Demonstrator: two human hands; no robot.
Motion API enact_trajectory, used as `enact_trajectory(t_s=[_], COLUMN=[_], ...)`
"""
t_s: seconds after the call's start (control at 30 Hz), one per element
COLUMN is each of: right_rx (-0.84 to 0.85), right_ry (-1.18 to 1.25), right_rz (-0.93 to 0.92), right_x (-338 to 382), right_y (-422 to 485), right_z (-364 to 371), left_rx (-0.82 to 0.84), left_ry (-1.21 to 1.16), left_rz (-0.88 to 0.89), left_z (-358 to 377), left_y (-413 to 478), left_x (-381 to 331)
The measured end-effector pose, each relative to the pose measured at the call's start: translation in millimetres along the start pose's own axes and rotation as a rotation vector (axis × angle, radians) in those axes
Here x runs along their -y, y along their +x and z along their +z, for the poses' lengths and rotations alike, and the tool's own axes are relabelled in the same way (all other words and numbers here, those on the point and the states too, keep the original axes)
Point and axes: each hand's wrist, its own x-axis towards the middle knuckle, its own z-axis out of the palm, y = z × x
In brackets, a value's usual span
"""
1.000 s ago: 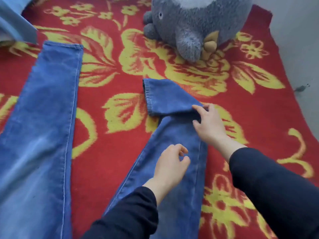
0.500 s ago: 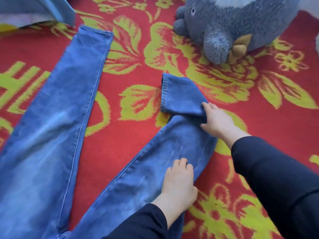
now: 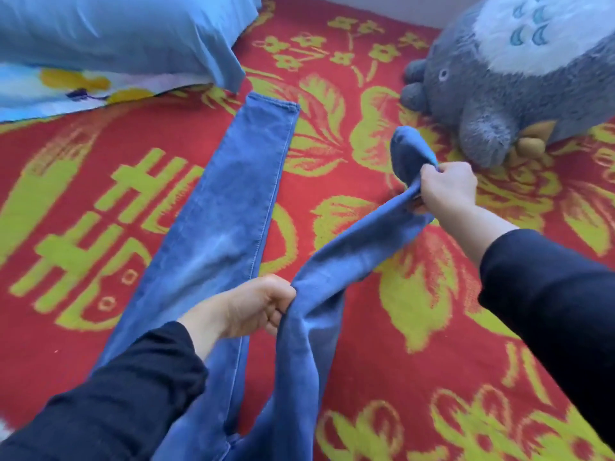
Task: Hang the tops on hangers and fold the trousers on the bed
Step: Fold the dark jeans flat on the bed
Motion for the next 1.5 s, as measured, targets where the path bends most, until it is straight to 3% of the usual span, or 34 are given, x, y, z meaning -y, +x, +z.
enact_trajectory(t_s=[0.33,0.6,0.67,0.73,0.83,0.9,0.97,1.1,1.23,1.37,1.43,1.5], right_rx=[-0.197,-0.316,-0.198,0.081,0.479,0.528,0.453,0.303,0.301,0.141,0.185,0.289], right_ry=[0.144,0.083,0.059,-0.014,-0.205,-0.344,-0.350,-0.306,-0.248,-0.268,-0.356,-0.386], right_rz=[0.001,-0.043,-0.173,-0.283,-0.205,-0.172,-0.151,-0.065,-0.004,0.081,0.130,0.189], right_x=[161.6,251.9,260.9,252.7,212.0,182.6,163.4,145.3,135.4,135.8,136.0,132.4], right_y=[-6.2,13.2,13.2,4.7,-17.1,-23.2,-18.6,-0.7,11.1,21.5,28.3,37.0], right_z=[107.5,191.8,216.1,244.3,276.5,285.1,285.6,283.5,293.0,290.7,282.9,280.0], left_rx=[-0.215,-0.423,-0.498,-0.606,-0.664,-0.656,-0.630,-0.583,-0.648,-0.752,-0.756,-0.651], left_ry=[-0.087,-0.147,-0.176,-0.163,-0.141,-0.157,-0.133,0.122,0.313,0.630,0.807,0.925], left_rz=[0.104,0.096,0.078,0.019,-0.099,-0.092,-0.009,0.087,0.055,0.141,0.240,0.283], left_z=[-188.9,-259.6,-267.6,-274.1,-282.2,-287.8,-294.0,-297.2,-296.4,-292.7,-291.6,-292.6], left_y=[-30.2,19.5,34.3,45.4,56.0,62.7,71.1,87.2,97.0,108.9,118.7,129.1], left_x=[-60.7,-46.7,-38.4,-26.5,-10.6,-7.4,-9.8,-12.6,-15.3,-32.9,-40.7,-46.9])
